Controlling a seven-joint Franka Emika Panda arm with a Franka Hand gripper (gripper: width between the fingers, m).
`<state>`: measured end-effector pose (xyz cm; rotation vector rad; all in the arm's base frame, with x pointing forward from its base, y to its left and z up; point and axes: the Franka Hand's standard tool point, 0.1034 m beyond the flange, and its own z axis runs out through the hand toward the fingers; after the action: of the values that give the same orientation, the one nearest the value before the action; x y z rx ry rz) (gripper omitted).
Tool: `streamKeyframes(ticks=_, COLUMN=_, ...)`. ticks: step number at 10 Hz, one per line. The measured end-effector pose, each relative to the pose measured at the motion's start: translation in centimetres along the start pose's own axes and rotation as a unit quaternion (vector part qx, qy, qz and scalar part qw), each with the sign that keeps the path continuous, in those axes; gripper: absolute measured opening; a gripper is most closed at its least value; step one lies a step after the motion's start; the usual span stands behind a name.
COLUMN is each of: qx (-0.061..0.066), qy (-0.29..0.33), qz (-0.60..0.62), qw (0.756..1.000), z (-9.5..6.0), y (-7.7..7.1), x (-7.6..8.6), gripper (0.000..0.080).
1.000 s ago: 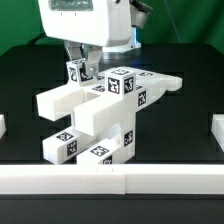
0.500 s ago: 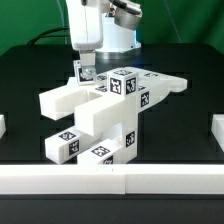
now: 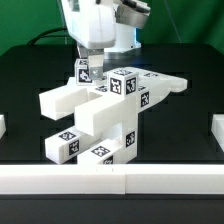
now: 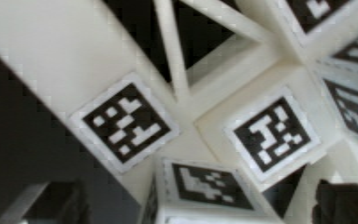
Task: Assemble chair
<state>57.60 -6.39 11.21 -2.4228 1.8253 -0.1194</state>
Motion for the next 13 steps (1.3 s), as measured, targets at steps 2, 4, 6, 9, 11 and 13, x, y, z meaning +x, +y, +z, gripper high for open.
streamKeyframes(ticks=2, qx=0.0, qy=0.0, qz=-0.079, qw=0.997, z=0.0, y=0.0, x=0.0, gripper=0.0648)
streamKeyframes(ticks=4, qx=0.0, qy=0.0, qz=-0.144, qw=0.99, z=0.0, y=0.0, x=0.01, gripper=0.0649)
streamKeyframes(ticks=6, qx=-0.008, qy=0.006, qz=-0.245, qw=0.969, z=0.01, y=0.02, x=-0.05, gripper=0.0649)
streamKeyframes(ticks=9, qx=-0.019, qy=0.011, qz=-0.381, qw=0.924, z=-0.01, y=-0.04, x=-0.11, gripper=0.0649)
streamKeyframes(ticks=11, qx=-0.021, qy=0.01, qz=-0.478, qw=0.878, z=-0.04, y=0.04, x=0.17, gripper=0.0649)
streamKeyframes(ticks=13, qx=-0.022, qy=0.009, qz=-0.534, qw=0.845, z=-0.03, y=0.12, x=0.27, gripper=0.0649)
